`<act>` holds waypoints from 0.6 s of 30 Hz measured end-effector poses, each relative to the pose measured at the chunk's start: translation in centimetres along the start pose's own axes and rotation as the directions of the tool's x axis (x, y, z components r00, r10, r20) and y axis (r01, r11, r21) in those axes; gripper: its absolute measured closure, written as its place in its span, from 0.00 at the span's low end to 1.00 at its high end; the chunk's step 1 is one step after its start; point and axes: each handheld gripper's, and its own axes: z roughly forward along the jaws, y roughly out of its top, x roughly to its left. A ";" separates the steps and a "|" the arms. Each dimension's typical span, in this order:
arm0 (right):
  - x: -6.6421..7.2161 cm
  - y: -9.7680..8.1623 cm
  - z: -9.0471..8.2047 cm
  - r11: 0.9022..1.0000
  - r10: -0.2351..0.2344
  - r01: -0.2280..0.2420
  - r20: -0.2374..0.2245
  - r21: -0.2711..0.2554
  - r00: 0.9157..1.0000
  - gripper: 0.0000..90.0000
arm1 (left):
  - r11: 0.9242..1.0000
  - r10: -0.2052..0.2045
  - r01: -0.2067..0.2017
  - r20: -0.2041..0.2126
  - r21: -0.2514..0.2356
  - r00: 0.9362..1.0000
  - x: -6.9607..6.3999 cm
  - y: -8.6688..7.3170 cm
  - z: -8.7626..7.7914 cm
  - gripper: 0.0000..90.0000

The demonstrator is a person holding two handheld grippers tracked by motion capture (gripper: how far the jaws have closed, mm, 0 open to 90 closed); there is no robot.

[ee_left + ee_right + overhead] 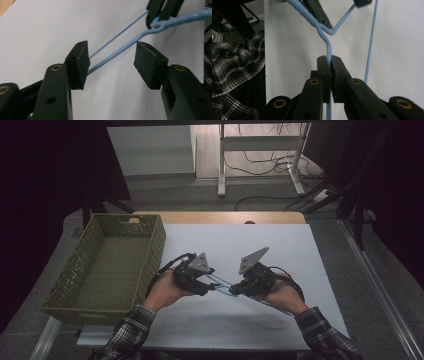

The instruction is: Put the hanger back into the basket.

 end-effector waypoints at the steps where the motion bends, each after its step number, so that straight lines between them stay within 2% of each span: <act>1: 0.0 0.0 -0.1 1.000 0.003 -0.003 -0.004 -0.002 1.000 0.96 | 1.000 0.009 -0.009 0.009 0.010 1.000 0.0 0.1 0.1 0.54; 2: 0.0 0.0 -0.1 1.000 0.004 -0.004 -0.012 -0.006 1.000 0.96 | 1.000 0.009 -0.009 0.009 0.010 1.000 0.0 0.1 0.1 0.57; 3: 0.0 0.0 -0.1 1.000 0.004 -0.004 -0.012 -0.006 1.000 0.96 | 1.000 0.023 -0.023 0.006 0.019 1.000 -0.2 0.2 0.3 0.57; 6: -0.1 0.0 -0.4 1.000 0.001 -0.001 -0.023 -0.011 1.000 0.96 | 0.997 0.065 -0.065 -0.001 0.036 0.998 -0.4 0.6 0.5 0.67; 9: -0.1 0.0 -0.4 1.000 0.002 -0.002 -0.021 -0.011 1.000 0.96 | 0.995 0.088 -0.089 0.009 0.045 0.996 -0.4 0.7 0.5 0.72; 11: -0.3 -0.1 -0.6 1.000 0.007 -0.007 -0.011 -0.016 1.000 0.96 | 0.987 0.147 -0.147 0.013 0.064 0.989 -0.6 0.9 0.4 0.82; 13: -0.3 -0.1 -0.7 1.000 0.009 -0.009 -0.004 -0.019 1.000 0.96 | 0.985 0.156 -0.158 0.026 0.075 0.987 -0.6 1.0 0.4 0.93; 14: -0.5 -0.3 -1.0 0.999 0.017 -0.015 0.049 -0.047 0.999 0.94 | 0.981 0.174 -0.178 0.055 0.081 0.983 -0.8 1.0 0.3 0.96; 15: -0.7 -0.3 -1.2 0.998 0.023 -0.021 0.045 -0.053 0.999 0.92 | 0.985 0.148 -0.153 0.069 0.078 0.987 -0.8 1.1 0.3 0.97; 16: -0.9 -0.3 -1.3 0.997 0.042 -0.042 -0.003 -0.067 0.999 0.92 | 0.987 0.128 -0.134 0.070 0.087 0.989 -0.8 1.2 0.2 0.97; 17: -0.8 -0.4 -1.4 0.996 0.042 -0.041 0.009 -0.075 0.999 0.92 | 0.992 0.090 -0.099 0.103 0.083 0.991 -0.5 1.3 0.1 0.97; 18: -0.6 -0.3 -1.5 0.998 0.035 -0.032 0.050 -0.063 0.998 0.87 | 0.992 0.090 -0.099 0.103 0.083 0.991 -0.5 1.3 0.1 0.97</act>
